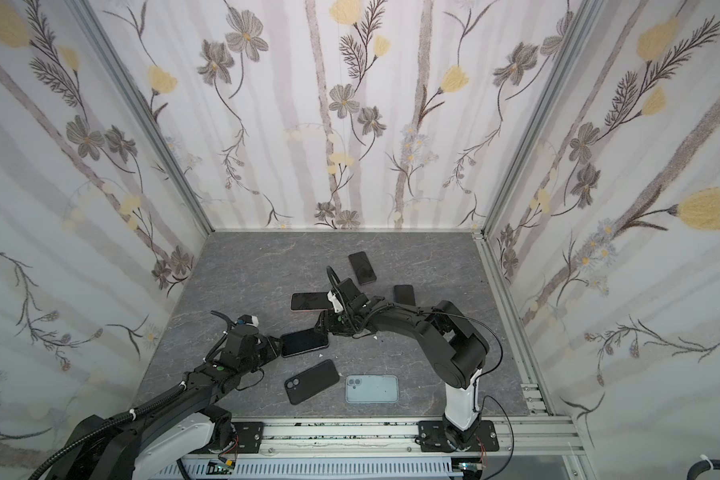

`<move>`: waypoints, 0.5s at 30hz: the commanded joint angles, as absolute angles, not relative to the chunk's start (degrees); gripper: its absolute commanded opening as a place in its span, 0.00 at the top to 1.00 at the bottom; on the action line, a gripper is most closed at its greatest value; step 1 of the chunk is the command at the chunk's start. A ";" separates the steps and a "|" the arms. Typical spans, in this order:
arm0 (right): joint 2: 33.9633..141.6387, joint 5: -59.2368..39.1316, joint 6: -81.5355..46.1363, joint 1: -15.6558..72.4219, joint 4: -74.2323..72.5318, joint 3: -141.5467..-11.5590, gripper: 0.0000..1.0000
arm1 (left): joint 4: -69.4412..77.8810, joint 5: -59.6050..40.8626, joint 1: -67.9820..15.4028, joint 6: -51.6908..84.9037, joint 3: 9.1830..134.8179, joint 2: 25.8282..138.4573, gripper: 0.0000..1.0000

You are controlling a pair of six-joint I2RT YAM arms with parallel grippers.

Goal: Put the phone into the phone case
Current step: 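Lower the phone flat into the black case while the left holds it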

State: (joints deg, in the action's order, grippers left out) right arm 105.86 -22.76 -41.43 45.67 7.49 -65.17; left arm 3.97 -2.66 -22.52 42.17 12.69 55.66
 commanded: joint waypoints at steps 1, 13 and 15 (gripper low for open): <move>104.02 -19.57 -39.40 45.64 11.83 -65.61 0.36 | 1.10 0.04 -22.44 41.39 14.06 54.27 0.68; 104.50 -22.38 -38.60 45.87 11.54 -65.61 0.56 | 3.13 -4.47 -22.43 39.64 15.53 58.70 0.69; 105.26 -22.73 -38.81 45.97 10.95 -65.61 0.62 | 4.07 -4.84 -22.50 39.59 15.48 60.02 0.70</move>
State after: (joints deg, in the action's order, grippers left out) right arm 104.55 -20.93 -38.94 45.78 12.05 -65.23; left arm 1.80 -3.51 -22.50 40.27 15.09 58.87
